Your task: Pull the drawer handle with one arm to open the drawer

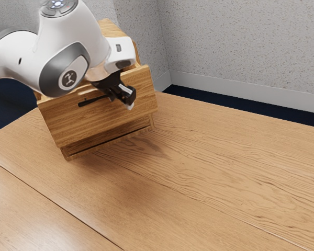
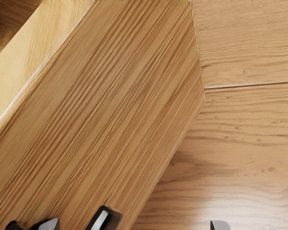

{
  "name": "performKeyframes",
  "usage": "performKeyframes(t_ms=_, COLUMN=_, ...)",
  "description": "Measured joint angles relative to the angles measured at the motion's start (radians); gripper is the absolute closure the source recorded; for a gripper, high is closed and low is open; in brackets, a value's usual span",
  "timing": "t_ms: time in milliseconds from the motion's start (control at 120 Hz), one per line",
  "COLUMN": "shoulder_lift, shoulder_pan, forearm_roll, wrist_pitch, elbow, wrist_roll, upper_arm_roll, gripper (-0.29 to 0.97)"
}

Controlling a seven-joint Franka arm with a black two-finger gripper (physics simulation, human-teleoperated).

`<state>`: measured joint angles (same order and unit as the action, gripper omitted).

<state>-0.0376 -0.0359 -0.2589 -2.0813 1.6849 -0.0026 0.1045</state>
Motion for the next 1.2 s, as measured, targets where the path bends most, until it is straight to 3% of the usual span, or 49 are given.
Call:
performKeyframes(t_ms=108, shoulder_lift=0.0, shoulder_pan=-0.016, forearm_roll=0.002, wrist_pitch=0.0, elbow=-0.001, wrist_roll=-0.051, upper_arm_roll=0.004, gripper=0.36)
performKeyframes(t_ms=183, shoulder_lift=0.0, shoulder_pan=-0.063, forearm_roll=0.0, wrist_pitch=0.0, elbow=-0.002, wrist_roll=-0.094, upper_arm_roll=0.047, gripper=0.42)
performKeyframes(t_ms=217, shoulder_lift=-0.001, shoulder_pan=-0.08, forearm_roll=0.001, wrist_pitch=0.0, elbow=-0.003, wrist_roll=-0.115, upper_arm_roll=0.057, gripper=0.38)
performKeyframes(t_ms=283, shoulder_lift=-0.002, shoulder_pan=-0.093, forearm_roll=0.02, wrist_pitch=0.001, elbow=0.001, wrist_roll=-0.16, upper_arm_roll=0.051, gripper=0.42)
performKeyframes(t_ms=342, shoulder_lift=-0.004, shoulder_pan=-0.113, forearm_roll=0.039, wrist_pitch=0.001, elbow=0.004, wrist_roll=-0.198, upper_arm_roll=0.051, gripper=0.35)
performKeyframes(t_ms=400, shoulder_lift=-0.005, shoulder_pan=-0.165, forearm_roll=0.042, wrist_pitch=0.002, elbow=0.002, wrist_roll=-0.234, upper_arm_roll=0.053, gripper=0.4)
performKeyframes(t_ms=425, shoulder_lift=-0.006, shoulder_pan=-0.188, forearm_roll=0.044, wrist_pitch=0.003, elbow=0.002, wrist_roll=-0.248, upper_arm_roll=0.051, gripper=0.21)
performKeyframes(t_ms=458, shoulder_lift=-0.005, shoulder_pan=-0.222, forearm_roll=0.057, wrist_pitch=0.003, elbow=0.003, wrist_roll=-0.264, upper_arm_roll=0.052, gripper=0.12)
performKeyframes(t_ms=475, shoulder_lift=-0.005, shoulder_pan=-0.239, forearm_roll=0.063, wrist_pitch=0.003, elbow=0.004, wrist_roll=-0.271, upper_arm_roll=0.053, gripper=0.1)
performKeyframes(t_ms=492, shoulder_lift=-0.005, shoulder_pan=-0.258, forearm_roll=0.063, wrist_pitch=0.003, elbow=0.003, wrist_roll=-0.277, upper_arm_roll=0.057, gripper=0.21)
performKeyframes(t_ms=558, shoulder_lift=-0.005, shoulder_pan=-0.412, forearm_roll=0.048, wrist_pitch=0.005, elbow=0.002, wrist_roll=-0.311, upper_arm_roll=0.064, gripper=0.44)
performKeyframes(t_ms=708, shoulder_lift=-0.019, shoulder_pan=-0.891, forearm_roll=-0.043, wrist_pitch=0.01, elbow=-0.035, wrist_roll=-0.367, upper_arm_roll=0.049, gripper=0.25)
performKeyframes(t_ms=750, shoulder_lift=-0.024, shoulder_pan=-0.966, forearm_roll=-0.052, wrist_pitch=0.011, elbow=-0.042, wrist_roll=-0.383, upper_arm_roll=0.053, gripper=0.2)
performKeyframes(t_ms=792, shoulder_lift=-0.029, shoulder_pan=-0.936, forearm_roll=-0.007, wrist_pitch=0.021, elbow=-0.05, wrist_roll=-0.417, upper_arm_roll=0.039, gripper=0.17)
performKeyframes(t_ms=900, shoulder_lift=-0.034, shoulder_pan=-0.64, forearm_roll=0.075, wrist_pitch=0.092, elbow=-0.068, wrist_roll=-0.533, upper_arm_roll=0.006, gripper=0.1)
performKeyframes(t_ms=983, shoulder_lift=-0.032, shoulder_pan=-0.5, forearm_roll=0.098, wrist_pitch=0.151, elbow=-0.079, wrist_roll=-0.614, upper_arm_roll=0.004, gripper=0.06)
performKeyframes(t_ms=1200, shoulder_lift=-0.032, shoulder_pan=-0.549, forearm_roll=0.148, wrist_pitch=0.253, elbow=-0.077, wrist_roll=-0.827, upper_arm_roll=-0.001, gripper=0.02)
